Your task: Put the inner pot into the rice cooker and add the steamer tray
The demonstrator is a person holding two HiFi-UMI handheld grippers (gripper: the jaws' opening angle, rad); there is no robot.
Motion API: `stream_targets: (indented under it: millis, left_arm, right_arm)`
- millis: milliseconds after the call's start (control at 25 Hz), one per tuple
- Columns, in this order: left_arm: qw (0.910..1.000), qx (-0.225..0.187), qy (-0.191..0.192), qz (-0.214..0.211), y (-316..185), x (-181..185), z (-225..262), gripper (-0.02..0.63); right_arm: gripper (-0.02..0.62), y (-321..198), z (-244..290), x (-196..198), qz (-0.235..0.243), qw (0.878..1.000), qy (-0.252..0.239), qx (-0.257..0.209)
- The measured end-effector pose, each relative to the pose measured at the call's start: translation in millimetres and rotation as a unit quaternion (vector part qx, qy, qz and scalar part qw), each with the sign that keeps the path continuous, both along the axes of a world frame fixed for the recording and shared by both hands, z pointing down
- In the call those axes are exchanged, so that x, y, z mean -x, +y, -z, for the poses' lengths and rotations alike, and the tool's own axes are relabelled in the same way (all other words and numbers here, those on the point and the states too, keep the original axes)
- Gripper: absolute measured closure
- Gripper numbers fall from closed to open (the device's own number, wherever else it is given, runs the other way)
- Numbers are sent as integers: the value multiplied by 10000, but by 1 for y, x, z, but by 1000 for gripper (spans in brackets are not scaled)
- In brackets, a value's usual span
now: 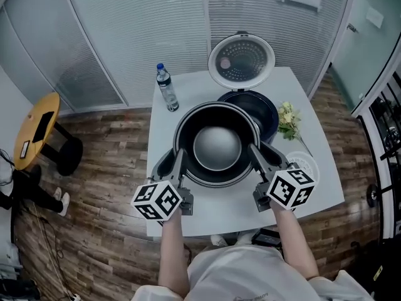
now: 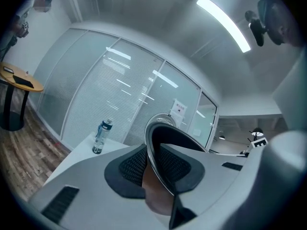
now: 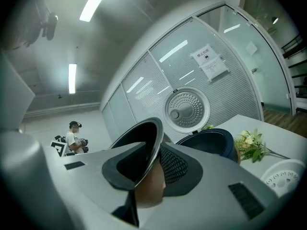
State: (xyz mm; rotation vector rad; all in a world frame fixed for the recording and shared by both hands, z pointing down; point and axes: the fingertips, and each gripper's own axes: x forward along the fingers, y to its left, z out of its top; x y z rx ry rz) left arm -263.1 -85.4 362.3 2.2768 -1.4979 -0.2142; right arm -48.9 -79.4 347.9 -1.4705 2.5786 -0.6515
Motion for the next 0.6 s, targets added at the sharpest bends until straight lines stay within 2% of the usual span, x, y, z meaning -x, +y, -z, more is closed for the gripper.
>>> stream_targets:
  millis: [360,600]
  left_arm:
    - [9995,-93,20,-306,-35,-55,12,518]
    - [9991,-150,20,-384,-62,-76,21,519]
  right_arm:
    - [495,-26,13,-54,-186,9997,-10,-136]
    - [494,-46,22,-75,-268,9995,-52,-188]
